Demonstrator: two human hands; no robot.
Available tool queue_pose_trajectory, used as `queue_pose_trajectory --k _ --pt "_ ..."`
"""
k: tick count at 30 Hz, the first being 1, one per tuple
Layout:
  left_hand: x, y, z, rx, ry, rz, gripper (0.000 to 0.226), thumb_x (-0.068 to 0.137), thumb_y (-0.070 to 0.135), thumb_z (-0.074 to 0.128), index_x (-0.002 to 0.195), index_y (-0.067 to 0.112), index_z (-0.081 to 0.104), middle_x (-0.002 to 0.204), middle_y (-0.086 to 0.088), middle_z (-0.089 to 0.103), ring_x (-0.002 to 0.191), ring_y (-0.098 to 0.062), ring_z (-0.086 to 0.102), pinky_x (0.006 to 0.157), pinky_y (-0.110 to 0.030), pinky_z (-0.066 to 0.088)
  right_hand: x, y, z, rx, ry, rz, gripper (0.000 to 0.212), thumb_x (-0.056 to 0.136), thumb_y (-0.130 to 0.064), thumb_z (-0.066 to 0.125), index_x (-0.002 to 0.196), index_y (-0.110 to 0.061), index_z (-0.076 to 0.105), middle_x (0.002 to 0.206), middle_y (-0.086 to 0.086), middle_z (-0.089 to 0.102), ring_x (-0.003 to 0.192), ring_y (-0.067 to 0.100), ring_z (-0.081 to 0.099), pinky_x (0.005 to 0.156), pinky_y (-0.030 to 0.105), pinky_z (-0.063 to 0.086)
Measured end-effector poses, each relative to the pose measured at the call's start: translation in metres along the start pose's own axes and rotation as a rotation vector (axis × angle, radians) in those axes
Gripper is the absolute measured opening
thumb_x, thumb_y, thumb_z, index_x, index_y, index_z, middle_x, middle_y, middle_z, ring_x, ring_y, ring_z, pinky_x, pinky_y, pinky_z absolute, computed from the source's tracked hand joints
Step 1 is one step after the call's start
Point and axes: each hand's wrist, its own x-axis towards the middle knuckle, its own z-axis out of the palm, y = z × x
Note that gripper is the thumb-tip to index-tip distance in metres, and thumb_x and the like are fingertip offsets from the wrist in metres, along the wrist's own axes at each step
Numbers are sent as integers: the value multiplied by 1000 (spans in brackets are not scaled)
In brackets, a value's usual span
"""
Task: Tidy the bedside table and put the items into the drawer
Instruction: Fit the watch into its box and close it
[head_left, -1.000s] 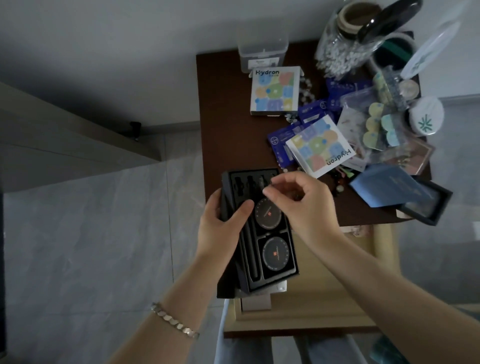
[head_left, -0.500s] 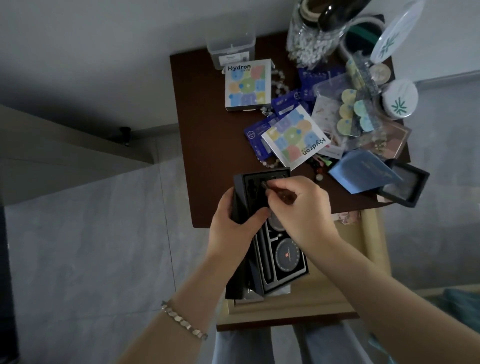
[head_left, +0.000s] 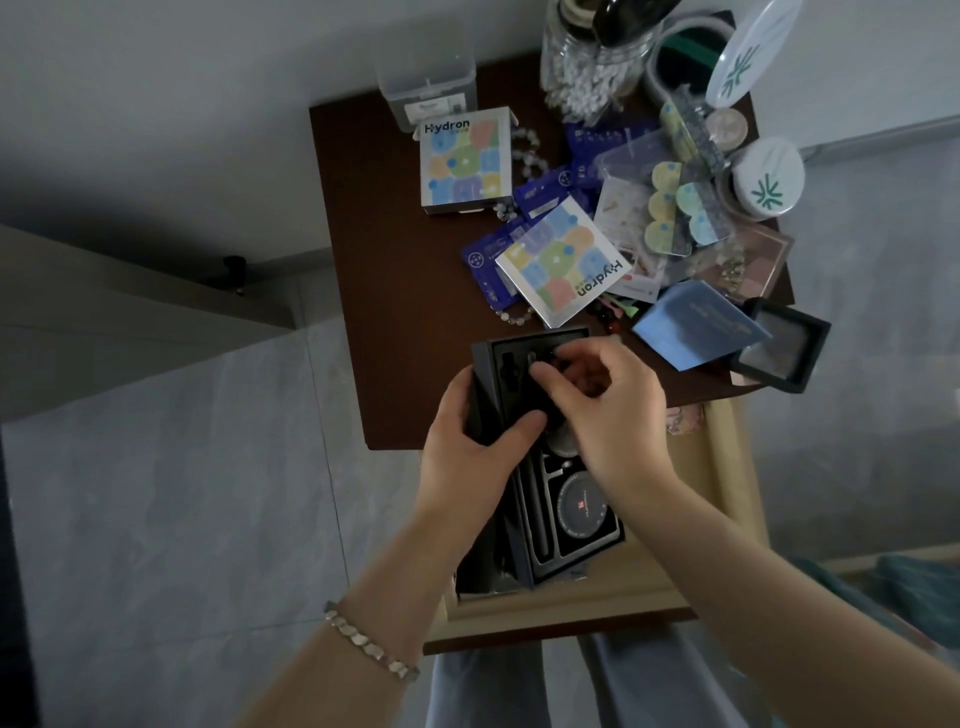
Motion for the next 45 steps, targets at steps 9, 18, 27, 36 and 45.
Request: queue_pose_trajectory --k 9,18,27,36,45 --pt "-1 -3 -5 -24 -9 -55 46 75 25 74 104 46 46 103 13 65 94 -5 63 77 -20 50 -8 -10 -20 128 -125 -79 31 91 2 48 103 -25 57 100 7 62 82 4 64 78 10 48" --pt "-4 -3 -10 32 -47 8 55 73 19 76 117 37 48 100 17 64 92 7 61 73 -9 47 -25 -11 3 29 -71 -138 12 79 -8 71 87 -16 73 88 -11 67 79 1 66 76 14 52" --pt "-6 -5 -15 45 -55 68 58 72 18 77 118 38 48 103 22 61 98 9 57 79 -7 47 -26 -13 13 -166 -17 -300 21 79 -13 71 100 -16 71 90 -10 66 82 4 62 74 18 52" --pt "-4 -4 -23 34 -49 65 57 71 17 77 115 39 48 102 19 62 94 10 58 72 -2 45 -24 -15 15 -196 -68 -236 13 80 -10 67 90 -16 73 79 -12 63 70 -5 58 67 1 43" --pt "-5 -3 -24 62 -58 97 56 73 17 77 118 35 49 101 19 61 93 15 55 70 0 42 -19 -21 13 -254 -137 -216 13 84 -28 66 86 -16 69 82 -7 61 68 4 55 62 11 44"
